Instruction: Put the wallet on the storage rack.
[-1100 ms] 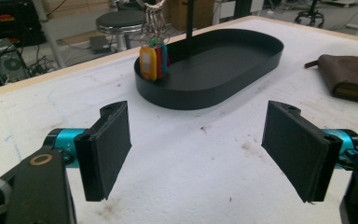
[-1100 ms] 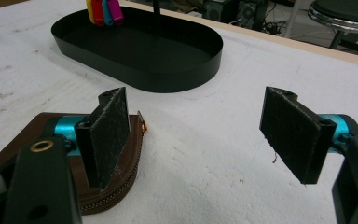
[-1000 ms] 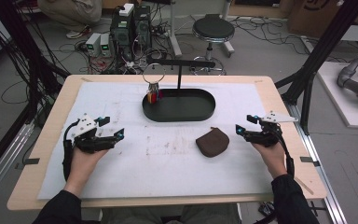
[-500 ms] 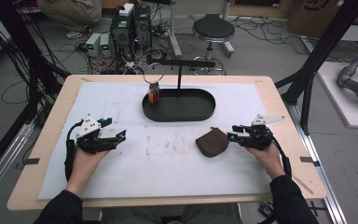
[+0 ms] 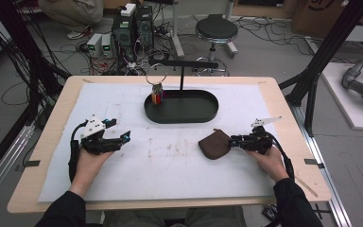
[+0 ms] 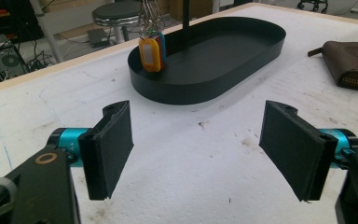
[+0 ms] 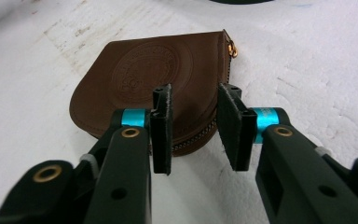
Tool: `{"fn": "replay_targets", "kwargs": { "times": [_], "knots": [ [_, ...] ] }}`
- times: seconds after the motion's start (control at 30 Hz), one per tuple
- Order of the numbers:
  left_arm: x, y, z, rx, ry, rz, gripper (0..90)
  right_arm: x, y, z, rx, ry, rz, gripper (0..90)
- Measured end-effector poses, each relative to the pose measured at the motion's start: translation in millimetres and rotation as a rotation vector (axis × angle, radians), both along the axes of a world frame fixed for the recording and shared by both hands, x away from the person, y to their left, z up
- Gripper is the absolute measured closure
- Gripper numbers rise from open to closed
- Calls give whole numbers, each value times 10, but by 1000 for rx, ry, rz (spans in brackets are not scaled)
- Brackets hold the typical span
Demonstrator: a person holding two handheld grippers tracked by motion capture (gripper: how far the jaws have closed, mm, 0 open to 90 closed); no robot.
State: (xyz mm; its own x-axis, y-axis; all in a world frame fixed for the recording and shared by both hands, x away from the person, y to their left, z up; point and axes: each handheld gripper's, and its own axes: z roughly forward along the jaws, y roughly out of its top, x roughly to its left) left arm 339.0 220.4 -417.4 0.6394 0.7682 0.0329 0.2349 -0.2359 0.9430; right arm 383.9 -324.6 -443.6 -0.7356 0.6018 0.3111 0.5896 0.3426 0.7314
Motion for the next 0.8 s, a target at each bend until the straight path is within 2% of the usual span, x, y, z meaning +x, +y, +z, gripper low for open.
{"fn": "replay_targets", "kwargs": {
  "times": [0.13,0.2,0.3,0.47,0.6,0.8],
  "knots": [
    [-6,-20,6,0,-2,-5,253,-35,17,44,-21,-42,9,854],
    [-8,-26,11,2,-3,-7,254,-57,42,63,-30,-63,15,897],
    [-12,-48,13,-6,-4,-13,254,-84,76,101,-34,-97,37,900],
    [-17,-95,23,-16,-3,-29,253,-135,104,184,0,-156,54,900],
    [-18,-169,28,-40,3,-71,253,-170,127,242,33,-194,78,900],
    [1,-373,42,-92,23,-186,253,-217,132,296,72,-239,129,900]
  ]
}}
